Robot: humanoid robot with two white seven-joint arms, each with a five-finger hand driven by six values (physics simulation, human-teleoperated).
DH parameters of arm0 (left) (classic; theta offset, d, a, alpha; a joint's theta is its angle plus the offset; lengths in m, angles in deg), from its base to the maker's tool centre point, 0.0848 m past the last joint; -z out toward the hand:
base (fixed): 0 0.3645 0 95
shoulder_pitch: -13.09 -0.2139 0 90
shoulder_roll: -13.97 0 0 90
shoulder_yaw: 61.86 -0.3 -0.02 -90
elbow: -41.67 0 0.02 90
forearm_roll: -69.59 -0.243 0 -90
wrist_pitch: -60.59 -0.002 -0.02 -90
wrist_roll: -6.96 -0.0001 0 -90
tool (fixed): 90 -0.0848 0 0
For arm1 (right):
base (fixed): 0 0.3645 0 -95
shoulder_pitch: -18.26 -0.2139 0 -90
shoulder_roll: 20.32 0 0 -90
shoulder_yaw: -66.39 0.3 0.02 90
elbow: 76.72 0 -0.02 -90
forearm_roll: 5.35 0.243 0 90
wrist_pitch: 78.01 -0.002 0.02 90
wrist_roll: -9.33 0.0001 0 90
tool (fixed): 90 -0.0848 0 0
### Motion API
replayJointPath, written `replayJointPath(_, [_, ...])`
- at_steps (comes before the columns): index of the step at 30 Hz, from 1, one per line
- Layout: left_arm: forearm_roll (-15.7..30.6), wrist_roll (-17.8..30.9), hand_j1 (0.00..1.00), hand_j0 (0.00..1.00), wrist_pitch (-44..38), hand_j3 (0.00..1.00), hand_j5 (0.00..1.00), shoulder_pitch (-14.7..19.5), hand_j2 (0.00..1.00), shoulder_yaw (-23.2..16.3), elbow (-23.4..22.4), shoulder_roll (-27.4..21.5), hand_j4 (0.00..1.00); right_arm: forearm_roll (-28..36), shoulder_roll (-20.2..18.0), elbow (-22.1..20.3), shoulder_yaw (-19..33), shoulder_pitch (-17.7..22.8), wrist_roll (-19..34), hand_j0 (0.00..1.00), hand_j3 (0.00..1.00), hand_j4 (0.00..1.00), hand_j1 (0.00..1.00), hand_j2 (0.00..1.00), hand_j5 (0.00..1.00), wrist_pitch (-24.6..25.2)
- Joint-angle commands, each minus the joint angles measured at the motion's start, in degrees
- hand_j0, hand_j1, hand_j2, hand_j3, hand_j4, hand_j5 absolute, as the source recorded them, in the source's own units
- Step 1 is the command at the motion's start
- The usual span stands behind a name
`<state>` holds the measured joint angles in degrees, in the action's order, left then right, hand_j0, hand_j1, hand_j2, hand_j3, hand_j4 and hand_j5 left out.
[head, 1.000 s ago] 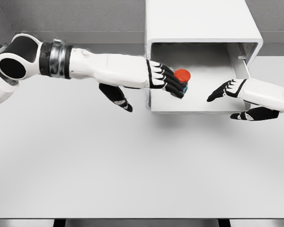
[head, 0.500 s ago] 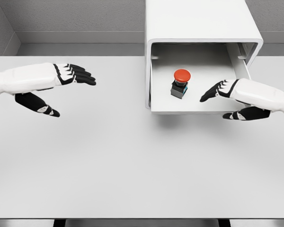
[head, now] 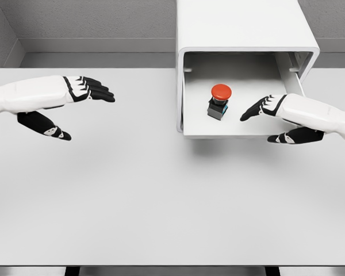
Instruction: Slide open multi-storey tabletop storage cabinets and put open load switch and slide close multi-storey tabletop storage cabinets
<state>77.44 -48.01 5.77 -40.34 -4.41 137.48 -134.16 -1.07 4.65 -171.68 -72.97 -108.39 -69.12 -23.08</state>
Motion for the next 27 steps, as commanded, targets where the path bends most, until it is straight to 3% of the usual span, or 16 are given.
replayJointPath(1, [0.41,-0.03,1.00,1.00,-0.17,1.00,1.00,0.08,1.00,0.03,-0.01,-0.31,1.00,0.38,0.52,0.82,0.05,0.00,0.06,0.79,0.79,0.79,0.79,0.79,0.79,0.08])
replayJointPath(12, [0.41,-0.03,1.00,1.00,-0.17,1.00,1.00,0.09,1.00,0.11,-0.01,-0.32,1.00,0.38,1.04,1.61,0.14,-1.41,0.67,0.79,0.79,0.79,0.79,0.79,0.79,0.08])
replayJointPath(27, [0.49,-0.03,1.00,1.00,-0.17,1.00,1.00,0.17,1.00,0.11,-0.53,-0.67,1.00,0.47,4.47,5.21,0.05,-2.55,1.20,0.79,0.79,0.79,0.79,0.79,0.79,0.08])
